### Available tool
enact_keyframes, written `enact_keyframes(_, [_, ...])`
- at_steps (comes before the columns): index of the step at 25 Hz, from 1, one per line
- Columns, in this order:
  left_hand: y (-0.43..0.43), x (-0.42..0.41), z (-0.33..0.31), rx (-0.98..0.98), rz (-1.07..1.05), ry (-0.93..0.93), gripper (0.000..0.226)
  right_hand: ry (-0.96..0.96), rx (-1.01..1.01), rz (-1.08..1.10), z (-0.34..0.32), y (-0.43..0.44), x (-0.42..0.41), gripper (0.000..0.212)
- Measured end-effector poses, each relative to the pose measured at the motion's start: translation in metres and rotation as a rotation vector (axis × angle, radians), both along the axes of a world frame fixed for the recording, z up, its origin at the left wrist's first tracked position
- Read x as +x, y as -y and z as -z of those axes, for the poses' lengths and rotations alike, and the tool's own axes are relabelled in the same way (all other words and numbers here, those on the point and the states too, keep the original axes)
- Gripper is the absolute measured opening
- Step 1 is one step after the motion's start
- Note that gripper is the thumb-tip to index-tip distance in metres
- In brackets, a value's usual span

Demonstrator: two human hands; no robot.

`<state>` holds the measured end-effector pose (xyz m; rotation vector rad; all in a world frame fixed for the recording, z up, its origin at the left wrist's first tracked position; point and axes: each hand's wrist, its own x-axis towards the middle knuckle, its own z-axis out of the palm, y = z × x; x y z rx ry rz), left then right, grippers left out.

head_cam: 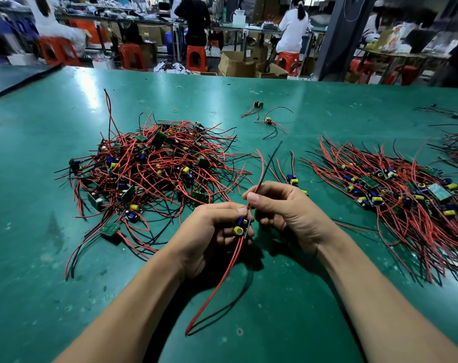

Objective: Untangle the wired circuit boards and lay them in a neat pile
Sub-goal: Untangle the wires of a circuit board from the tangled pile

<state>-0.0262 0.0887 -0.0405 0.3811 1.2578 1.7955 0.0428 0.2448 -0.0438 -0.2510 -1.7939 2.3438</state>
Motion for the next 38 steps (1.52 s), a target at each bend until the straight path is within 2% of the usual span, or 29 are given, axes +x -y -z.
enact_keyframes(3, [0.002, -0.001, -0.002, -0.003, 0.054, 0.036, 0.015, -0.113, -0.091, 0.151, 0.001, 0.006, -0.008, 0.007])
enact_keyframes(8, [0.003, -0.002, -0.006, -0.003, 0.133, 0.071, 0.015, -0.200, -0.176, 0.439, 0.001, 0.003, -0.015, 0.017])
enact_keyframes(14, [0.000, -0.002, -0.006, -0.024, 0.095, 0.063, 0.012, -0.242, 0.017, 0.665, 0.005, -0.002, -0.017, 0.024])
enact_keyframes(22, [0.000, -0.002, -0.004, -0.007, 0.112, 0.042, 0.012, -0.243, 0.140, 0.857, 0.003, -0.018, -0.011, 0.026])
enact_keyframes(26, [0.001, -0.003, -0.001, 0.004, 0.093, 0.049, 0.013, -0.195, 0.228, 0.859, 0.006, -0.020, -0.011, 0.026])
enact_keyframes(28, [-0.001, -0.004, 0.003, 0.011, 0.031, 0.025, 0.009, -0.179, 0.125, 0.833, 0.006, -0.020, -0.011, 0.023])
enact_keyframes(31, [-0.004, -0.004, 0.008, -0.006, -0.056, -0.082, 0.021, -0.142, -0.071, 0.779, 0.003, -0.021, -0.011, 0.022])
enact_keyframes(34, [-0.004, 0.002, 0.009, -0.038, -0.058, -0.205, 0.017, -0.101, -0.121, 0.727, -0.002, -0.020, -0.010, 0.020])
enact_keyframes(38, [-0.007, 0.008, 0.011, -0.052, -0.108, -0.281, 0.011, -0.044, -0.156, 0.695, -0.006, -0.021, -0.008, 0.034])
